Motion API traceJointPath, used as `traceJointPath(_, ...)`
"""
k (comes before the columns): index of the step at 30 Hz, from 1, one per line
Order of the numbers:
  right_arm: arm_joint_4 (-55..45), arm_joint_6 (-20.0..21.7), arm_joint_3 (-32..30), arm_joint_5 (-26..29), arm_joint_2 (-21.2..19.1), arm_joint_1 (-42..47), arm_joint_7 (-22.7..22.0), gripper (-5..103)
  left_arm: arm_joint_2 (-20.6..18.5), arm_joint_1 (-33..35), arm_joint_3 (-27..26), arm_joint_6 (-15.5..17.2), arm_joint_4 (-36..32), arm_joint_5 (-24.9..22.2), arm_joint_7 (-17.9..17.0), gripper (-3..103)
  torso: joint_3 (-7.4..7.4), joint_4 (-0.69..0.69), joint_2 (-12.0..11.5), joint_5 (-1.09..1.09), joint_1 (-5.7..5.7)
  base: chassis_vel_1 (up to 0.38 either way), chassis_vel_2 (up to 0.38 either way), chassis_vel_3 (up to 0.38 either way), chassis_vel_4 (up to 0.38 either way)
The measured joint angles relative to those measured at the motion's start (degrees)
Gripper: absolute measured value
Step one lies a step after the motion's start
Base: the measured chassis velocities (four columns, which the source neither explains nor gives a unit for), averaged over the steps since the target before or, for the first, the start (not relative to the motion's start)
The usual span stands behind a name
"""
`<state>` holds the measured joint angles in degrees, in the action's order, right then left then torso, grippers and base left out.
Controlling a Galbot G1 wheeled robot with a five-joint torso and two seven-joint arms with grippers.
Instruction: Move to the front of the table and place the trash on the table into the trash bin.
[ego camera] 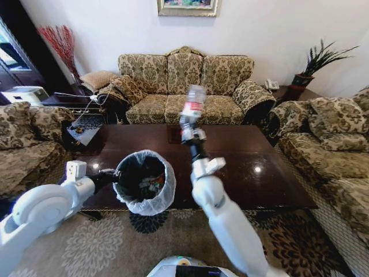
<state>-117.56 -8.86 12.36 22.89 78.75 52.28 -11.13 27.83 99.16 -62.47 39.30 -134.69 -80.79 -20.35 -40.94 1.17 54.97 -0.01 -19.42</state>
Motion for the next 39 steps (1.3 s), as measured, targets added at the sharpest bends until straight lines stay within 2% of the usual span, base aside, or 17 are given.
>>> traceJointPath(2, 0.01, -2.01, 1.98, -3.88, -0.77, 1.92, 3.69, 19, -1.08, -0.75, 0.21, 0.23, 1.54, -1.84, -1.47, 0, 0.00, -0.02, 0.00, 0.03, 0.00, 0.000, 0.000, 0.000, 0.000)
traceJointPath(8, 1.69, -5.84, 4.47, -6.32, -1.79, 4.31, 8.90, 19, -0.16, -1.26, 1.23, -0.52, 2.94, -2.31, -2.84, 0, -0.01, -0.01, 0.00, 0.00, -0.01, 0.000, 0.000, 0.000, 0.000)
traceJointPath(11, 2.79, -6.93, 5.10, -7.33, -2.33, 4.41, 10.02, 19, 0.16, -1.43, 1.33, -0.53, 2.87, -2.42, -2.85, 0, 0.00, 0.00, 0.01, 0.01, 0.00, 0.000, 0.000, 0.000, 0.000)
traceJointPath(18, 3.64, -6.88, 6.33, -7.14, -3.22, 5.71, 8.81, 18, 0.29, -1.89, 1.23, -0.74, 3.29, -1.95, -2.57, 0, -0.01, -0.02, 0.00, 0.01, -0.01, 0.000, 0.000, 0.000, 0.000)
traceJointPath(22, 5.11, -8.81, 6.25, -9.22, -3.03, 6.50, 9.66, 39, 0.90, -1.95, 1.21, -0.74, 3.29, -1.78, -2.31, 0, -0.01, -0.01, 0.00, 0.01, 0.00, 0.000, 0.000, 0.000, 0.000)
traceJointPath(24, 5.49, -9.40, 5.81, -10.47, -2.83, 6.76, 10.08, 39, 1.14, -1.96, 1.21, -0.74, 3.24, -1.72, -2.26, 0, -0.01, -0.01, 0.00, 0.01, 0.00, 0.000, 0.000, 0.000, 0.000)
traceJointPath(26, 5.64, -10.05, 5.58, -11.65, -2.73, 7.16, 10.32, 49, 1.41, -1.80, 1.09, -0.74, 3.19, -1.55, -2.10, 0, -0.01, -0.01, 0.00, 0.01, -0.01, 0.000, 0.000, 0.000, 0.000)
traceJointPath(27, 5.64, -10.05, 5.58, -11.65, -2.73, 7.16, 10.32, 49, 1.41, -1.80, 1.09, -0.74, 3.19, -1.55, -2.10, 0, -0.01, -0.01, 0.00, 0.01, -0.01, 0.000, 0.000, 0.000, 0.000)
traceJointPath(31, 5.56, -10.31, 5.14, -12.39, -2.77, 7.43, 10.43, 71, 1.66, -1.64, 0.80, -0.73, 2.50, -1.53, -2.00, 0, -0.01, -0.01, 0.01, 0.02, 0.00, 0.000, 0.000, 0.000, 0.000)
traceJointPath(33, 5.69, -10.31, 4.92, -12.66, -2.73, 7.47, 10.48, 71, 1.84, -1.63, 0.80, -0.72, 2.33, -1.54, -2.00, 0, -0.01, -0.01, 0.01, 0.02, 0.00, 0.000, 0.000, 0.000, 0.000)
traceJointPath(35, 6.41, -10.69, 4.17, -13.22, -2.56, 7.80, 11.10, 82, 2.53, -1.71, 0.85, -0.66, 2.14, -1.56, -2.10, 0, -0.01, -0.01, 0.00, 0.02, -0.01, 0.000, 0.000, 0.000, 0.000)
traceJointPath(36, 6.41, -10.69, 4.17, -13.22, -2.56, 7.80, 11.10, 82, 2.53, -1.71, 0.85, -0.66, 2.14, -1.56, -2.10, 0, -0.01, -0.01, 0.00, 0.02, -0.01, 0.000, 0.000, 0.000, 0.000)
traceJointPath(39, 6.66, -11.10, 3.80, -14.01, -2.84, 8.39, 12.38, 97, 3.95, -1.29, 0.59, -0.48, 1.77, -1.43, -2.31, 0, -0.01, -0.01, 0.00, 0.02, -0.01, 0.000, 0.000, 0.000, 0.000)
